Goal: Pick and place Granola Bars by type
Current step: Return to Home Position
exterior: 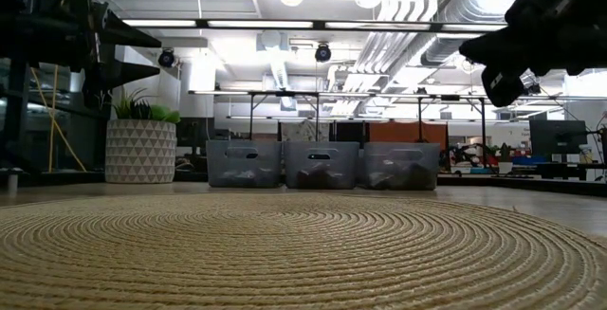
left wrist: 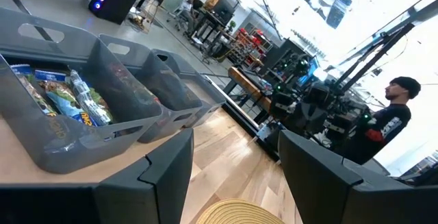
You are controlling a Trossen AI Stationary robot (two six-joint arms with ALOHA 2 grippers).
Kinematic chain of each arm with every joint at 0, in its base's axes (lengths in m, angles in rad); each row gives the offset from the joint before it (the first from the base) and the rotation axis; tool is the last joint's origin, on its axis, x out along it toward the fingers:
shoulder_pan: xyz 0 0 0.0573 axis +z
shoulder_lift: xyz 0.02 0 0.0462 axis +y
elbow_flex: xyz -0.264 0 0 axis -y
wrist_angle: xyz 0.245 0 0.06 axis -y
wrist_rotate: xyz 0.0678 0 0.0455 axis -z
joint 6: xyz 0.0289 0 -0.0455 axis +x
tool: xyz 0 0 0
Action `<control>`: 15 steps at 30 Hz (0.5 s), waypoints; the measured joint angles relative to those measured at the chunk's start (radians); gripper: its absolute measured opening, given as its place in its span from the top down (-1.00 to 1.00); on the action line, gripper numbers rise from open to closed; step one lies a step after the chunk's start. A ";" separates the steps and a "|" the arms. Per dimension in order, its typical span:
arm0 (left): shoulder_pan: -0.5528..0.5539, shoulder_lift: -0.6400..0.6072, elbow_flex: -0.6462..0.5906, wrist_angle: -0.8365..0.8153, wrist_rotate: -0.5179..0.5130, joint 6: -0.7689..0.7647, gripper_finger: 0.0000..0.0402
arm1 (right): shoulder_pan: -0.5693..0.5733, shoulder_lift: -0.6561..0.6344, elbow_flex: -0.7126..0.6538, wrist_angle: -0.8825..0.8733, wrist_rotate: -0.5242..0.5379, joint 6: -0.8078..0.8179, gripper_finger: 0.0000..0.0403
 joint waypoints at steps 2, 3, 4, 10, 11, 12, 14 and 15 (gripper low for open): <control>0.000 0.000 0.000 0.000 0.000 0.000 -0.05 | 0.000 -0.014 0.000 -0.008 0.000 -0.022 1.00; 0.000 0.000 0.000 0.000 0.000 0.000 -0.05 | 0.000 -0.024 0.000 -0.008 0.000 -0.036 1.00; 0.000 0.000 0.000 0.000 0.000 0.000 -0.05 | 0.000 -0.037 0.000 -0.010 0.002 -0.052 1.00; 0.000 0.000 0.000 0.000 0.000 0.000 -0.05 | 0.000 -0.138 0.000 -0.095 0.047 -0.086 1.00; 0.000 0.000 0.000 0.000 0.000 0.000 -0.05 | 0.000 -0.158 0.000 -0.118 0.052 -0.086 1.00; 0.000 0.000 0.000 0.000 0.000 0.000 -0.05 | -0.001 -0.178 0.000 -0.143 0.054 -0.086 1.00; 0.000 0.000 0.000 0.000 0.000 0.000 -0.05 | 0.000 -0.215 0.000 -0.180 0.052 -0.081 1.00; 0.000 0.000 0.000 0.000 0.000 0.000 -0.05 | 0.000 -0.233 0.000 -0.199 0.049 -0.081 1.00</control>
